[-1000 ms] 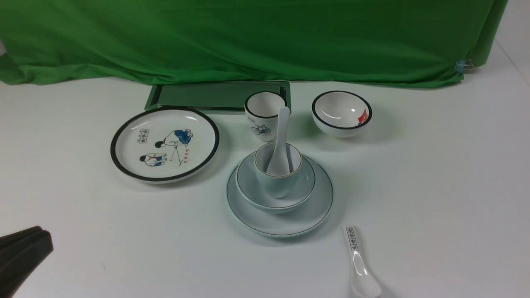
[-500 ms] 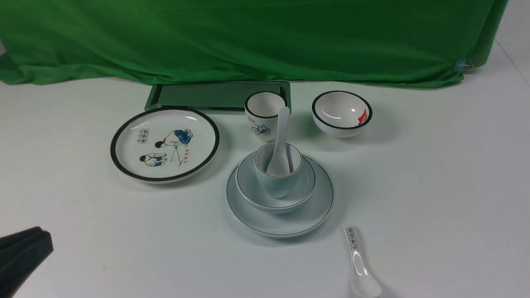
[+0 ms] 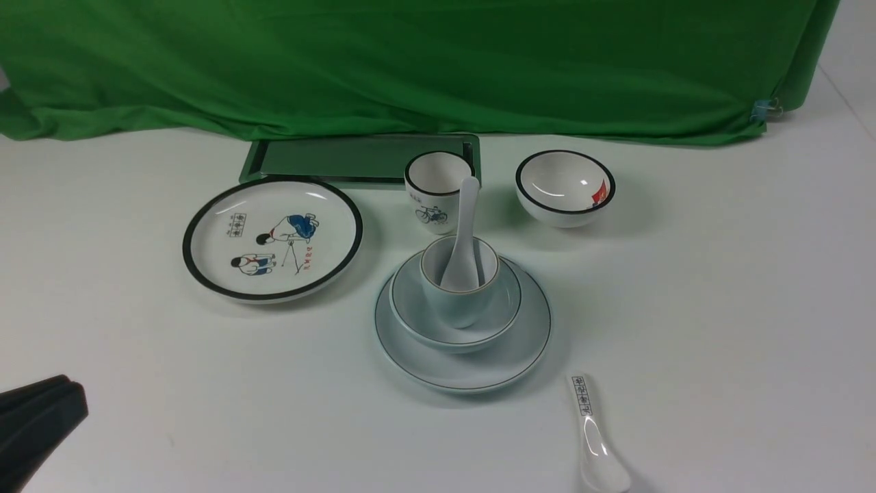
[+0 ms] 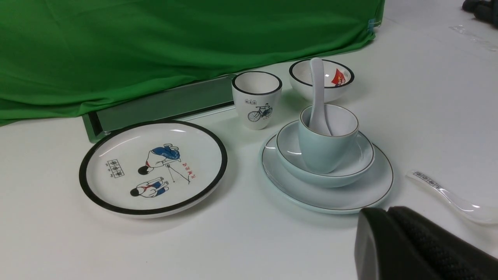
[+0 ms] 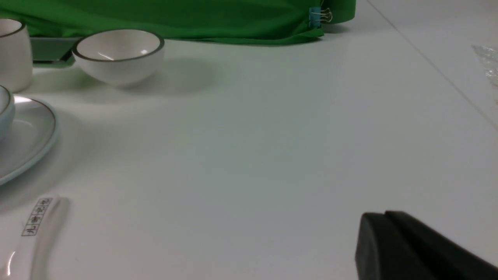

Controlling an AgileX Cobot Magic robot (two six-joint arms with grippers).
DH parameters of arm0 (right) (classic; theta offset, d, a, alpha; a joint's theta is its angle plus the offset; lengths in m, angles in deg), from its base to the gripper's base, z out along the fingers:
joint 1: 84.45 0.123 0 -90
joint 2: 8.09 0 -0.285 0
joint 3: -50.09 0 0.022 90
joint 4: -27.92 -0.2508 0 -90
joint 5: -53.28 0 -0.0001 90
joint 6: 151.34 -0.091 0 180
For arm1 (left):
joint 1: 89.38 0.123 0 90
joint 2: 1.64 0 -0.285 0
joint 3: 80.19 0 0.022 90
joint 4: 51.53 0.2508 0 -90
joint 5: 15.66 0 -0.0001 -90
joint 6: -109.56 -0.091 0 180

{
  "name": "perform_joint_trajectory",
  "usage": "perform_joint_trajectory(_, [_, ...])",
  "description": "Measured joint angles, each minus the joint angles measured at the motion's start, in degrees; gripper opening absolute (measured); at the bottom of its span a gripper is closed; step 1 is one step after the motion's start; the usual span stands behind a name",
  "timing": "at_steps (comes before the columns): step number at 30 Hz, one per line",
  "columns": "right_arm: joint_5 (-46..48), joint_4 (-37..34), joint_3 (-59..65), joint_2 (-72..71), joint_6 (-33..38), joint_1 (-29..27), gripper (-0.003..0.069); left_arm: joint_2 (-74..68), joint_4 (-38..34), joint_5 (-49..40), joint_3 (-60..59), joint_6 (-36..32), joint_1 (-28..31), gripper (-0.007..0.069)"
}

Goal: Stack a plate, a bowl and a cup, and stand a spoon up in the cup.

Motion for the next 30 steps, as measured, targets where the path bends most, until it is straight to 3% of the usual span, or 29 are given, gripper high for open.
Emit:
perform_joint_trajectory(9, [0.0, 0.0, 0.0, 0.0, -1.06, 0.0, 0.007, 0.0, -0.38, 0.29, -0.26, 0.0, 0.0, -0.0031])
perform_joint_trajectory(12, [0.0, 0.0, 0.0, 0.0, -1.12, 0.0, 0.008, 0.07, -0.9, 4.35, -2.75, 0.0, 1.07, -0.0031])
perform_joint_trajectory(16, [0.06, 0.0, 0.0, -0.02, -1.12, 0.0, 0.0089, 0.94, -2.36, 10.77, -6.22, -1.21, 6.29, -0.0031])
perform_joint_trajectory(20, [0.06, 0.0, 0.0, -0.01, -1.12, 0.0, 0.0101, 3.09, -8.16, 22.05, -12.99, -9.84, 19.0, -0.0031])
perform_joint_trajectory(22, [0.06, 0.0, 0.0, -0.01, -1.12, 0.0, 0.0105, 4.0, -9.08, 23.9, -15.04, -11.34, 22.21, -0.0031])
perform_joint_trajectory(23, [0.06, 0.0, 0.0, -0.01, -1.17, 0.0, 0.0112, 5.72, -9.7, 26.47, -17.76, -12.33, 26.45, -0.0031])
perform_joint_trajectory(30, [0.06, 0.0, 0.0, -0.01, -1.17, 0.0, 0.0125, 11.53, -11.18, 24.22, -24.93, -10.09, 35.78, -0.0031])
